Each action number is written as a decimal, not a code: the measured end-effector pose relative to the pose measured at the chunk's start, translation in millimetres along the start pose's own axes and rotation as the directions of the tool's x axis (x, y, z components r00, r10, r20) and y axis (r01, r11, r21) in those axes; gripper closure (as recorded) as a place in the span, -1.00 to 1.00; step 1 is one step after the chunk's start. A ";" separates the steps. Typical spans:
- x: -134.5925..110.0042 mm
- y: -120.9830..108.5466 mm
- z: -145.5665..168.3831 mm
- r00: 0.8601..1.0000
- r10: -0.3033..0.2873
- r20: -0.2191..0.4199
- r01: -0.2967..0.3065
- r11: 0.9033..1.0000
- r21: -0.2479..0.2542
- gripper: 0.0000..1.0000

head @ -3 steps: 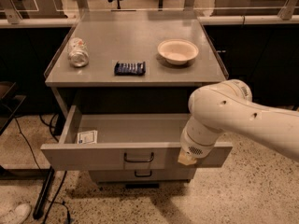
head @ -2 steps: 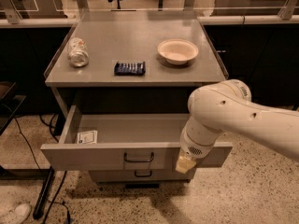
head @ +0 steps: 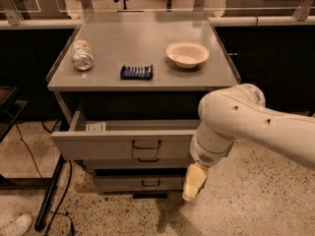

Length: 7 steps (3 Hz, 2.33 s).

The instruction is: Close top drawer

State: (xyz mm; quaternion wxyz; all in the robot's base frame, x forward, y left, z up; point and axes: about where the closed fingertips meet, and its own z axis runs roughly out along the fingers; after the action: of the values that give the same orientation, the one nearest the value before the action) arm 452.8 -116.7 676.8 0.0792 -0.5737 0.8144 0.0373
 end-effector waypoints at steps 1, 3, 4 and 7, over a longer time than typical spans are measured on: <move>0.0 0.0 0.0 1.000 0.000 0.000 0.000 1.000 0.000 -0.62; -0.1 -0.1 0.0 1.000 0.000 0.000 0.000 1.000 0.000 0.31; -5.0 -5.6 -0.7 1.000 -0.008 -0.002 0.008 1.000 0.002 0.78; -25.5 -40.3 6.1 1.000 0.007 0.003 -0.007 0.996 0.085 1.00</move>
Offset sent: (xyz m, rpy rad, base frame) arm 0.0000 0.0000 0.0000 0.0000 0.0000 0.0000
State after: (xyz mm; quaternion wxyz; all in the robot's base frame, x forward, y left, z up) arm 499.6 -105.8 676.4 0.1048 -0.5668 0.8171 0.0037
